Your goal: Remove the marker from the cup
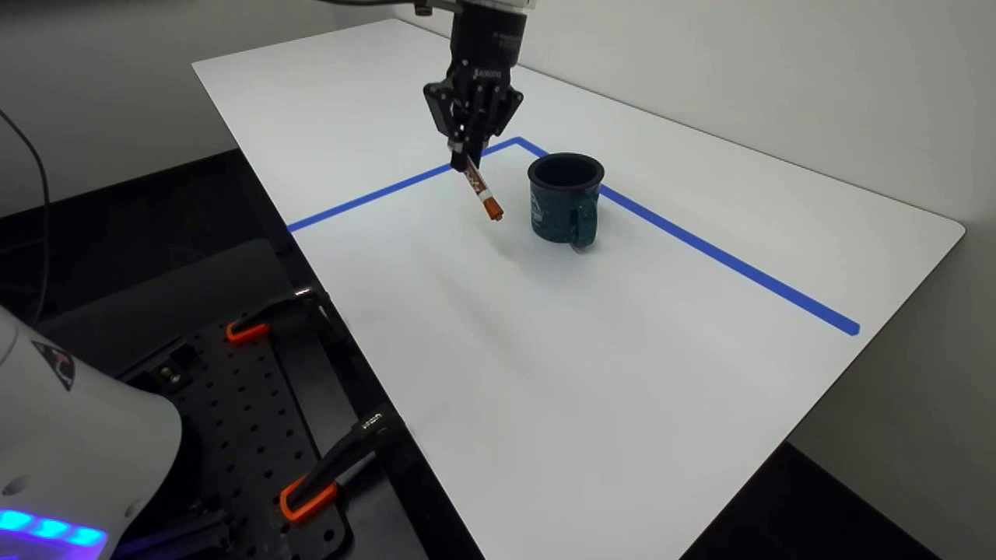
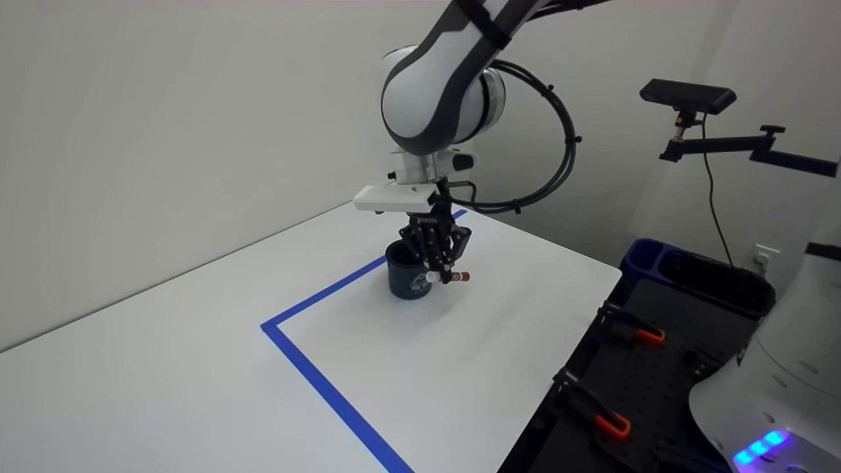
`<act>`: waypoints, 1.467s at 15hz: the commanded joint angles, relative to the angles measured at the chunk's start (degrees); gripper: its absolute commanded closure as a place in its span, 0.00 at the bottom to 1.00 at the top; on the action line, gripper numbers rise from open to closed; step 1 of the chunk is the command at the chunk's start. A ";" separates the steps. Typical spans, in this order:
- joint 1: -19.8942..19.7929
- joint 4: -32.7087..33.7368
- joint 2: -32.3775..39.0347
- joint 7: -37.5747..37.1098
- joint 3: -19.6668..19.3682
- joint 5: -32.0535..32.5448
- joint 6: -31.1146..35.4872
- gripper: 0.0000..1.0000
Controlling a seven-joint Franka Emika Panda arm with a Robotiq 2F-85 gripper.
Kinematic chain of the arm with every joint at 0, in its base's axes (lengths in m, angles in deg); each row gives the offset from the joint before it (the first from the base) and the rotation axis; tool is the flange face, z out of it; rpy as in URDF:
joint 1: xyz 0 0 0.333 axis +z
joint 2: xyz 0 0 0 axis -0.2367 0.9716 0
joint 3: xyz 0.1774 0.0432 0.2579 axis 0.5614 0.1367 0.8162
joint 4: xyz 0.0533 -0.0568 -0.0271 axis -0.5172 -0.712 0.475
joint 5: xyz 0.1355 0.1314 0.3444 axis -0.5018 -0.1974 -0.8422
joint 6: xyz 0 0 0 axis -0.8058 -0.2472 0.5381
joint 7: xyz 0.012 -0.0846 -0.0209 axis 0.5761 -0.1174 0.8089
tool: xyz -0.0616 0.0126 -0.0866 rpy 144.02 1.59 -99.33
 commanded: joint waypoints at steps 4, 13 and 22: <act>1.39 -4.57 1.77 -8.92 -0.87 12.01 13.33 0.95; 3.32 -3.69 9.11 -8.23 -2.26 13.45 24.05 0.95; 6.89 -4.50 9.31 -7.78 -5.50 13.74 27.49 0.32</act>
